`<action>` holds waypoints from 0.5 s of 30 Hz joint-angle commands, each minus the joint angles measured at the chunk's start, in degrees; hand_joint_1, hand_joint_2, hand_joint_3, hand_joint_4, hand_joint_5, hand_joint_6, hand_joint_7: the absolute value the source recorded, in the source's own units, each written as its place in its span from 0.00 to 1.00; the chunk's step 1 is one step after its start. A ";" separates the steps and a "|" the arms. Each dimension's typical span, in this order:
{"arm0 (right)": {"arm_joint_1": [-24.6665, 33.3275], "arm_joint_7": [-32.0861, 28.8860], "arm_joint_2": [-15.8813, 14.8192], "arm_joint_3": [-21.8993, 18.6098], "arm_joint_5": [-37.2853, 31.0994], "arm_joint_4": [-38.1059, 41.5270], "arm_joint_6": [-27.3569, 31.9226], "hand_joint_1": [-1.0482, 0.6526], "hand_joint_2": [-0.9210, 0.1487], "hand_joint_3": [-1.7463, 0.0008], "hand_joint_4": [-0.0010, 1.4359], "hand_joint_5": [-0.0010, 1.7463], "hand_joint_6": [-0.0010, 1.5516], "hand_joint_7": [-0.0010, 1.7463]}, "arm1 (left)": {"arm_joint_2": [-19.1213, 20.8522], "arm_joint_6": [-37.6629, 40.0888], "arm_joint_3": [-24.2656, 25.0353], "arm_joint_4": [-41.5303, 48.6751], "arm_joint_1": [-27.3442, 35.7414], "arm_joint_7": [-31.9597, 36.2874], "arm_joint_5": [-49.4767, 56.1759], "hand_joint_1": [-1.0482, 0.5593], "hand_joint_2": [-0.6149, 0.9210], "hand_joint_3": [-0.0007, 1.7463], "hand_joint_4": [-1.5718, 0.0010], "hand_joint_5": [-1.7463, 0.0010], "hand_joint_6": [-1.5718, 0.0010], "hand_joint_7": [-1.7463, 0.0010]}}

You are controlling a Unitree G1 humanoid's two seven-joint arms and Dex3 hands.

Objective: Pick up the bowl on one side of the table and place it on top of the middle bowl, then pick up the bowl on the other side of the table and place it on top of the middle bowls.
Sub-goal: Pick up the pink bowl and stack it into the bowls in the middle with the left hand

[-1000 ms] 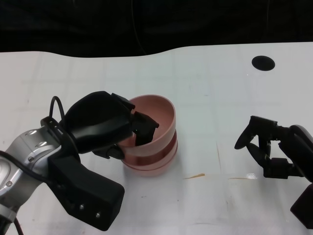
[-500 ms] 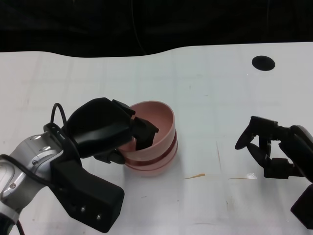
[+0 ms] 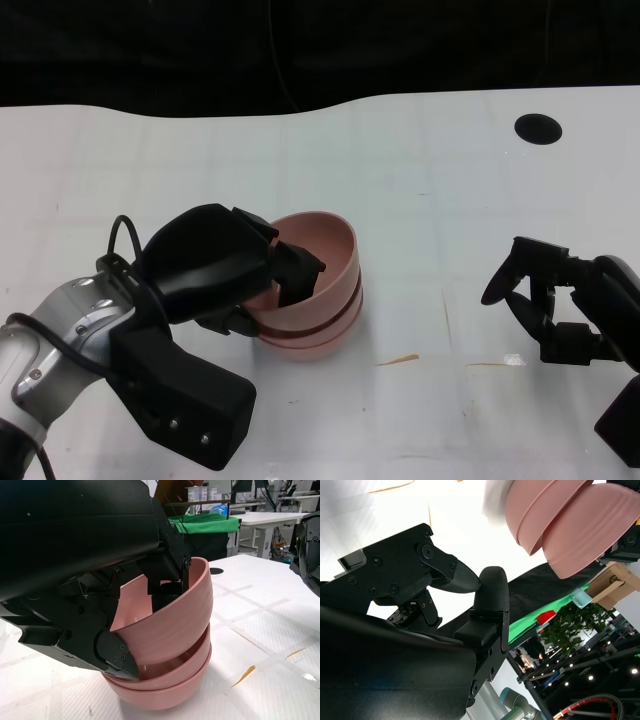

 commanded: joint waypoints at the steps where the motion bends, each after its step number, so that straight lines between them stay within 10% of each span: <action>1: -0.10 -0.47 -1.06 -0.25 0.03 -0.20 0.25 0.46 0.12 0.53 0.56 1.00 0.44 0.87 | 0.73 -0.43 -0.16 0.42 -0.68 1.02 0.32 0.66 0.95 0.00 0.50 0.00 0.51 0.15; 15: -0.28 0.20 -1.11 -0.19 0.47 0.18 -0.08 0.46 0.11 0.54 0.55 1.00 0.44 0.86 | 0.20 -2.68 -1.30 4.65 -1.97 3.55 0.78 0.66 0.96 0.01 0.50 0.00 0.52 0.13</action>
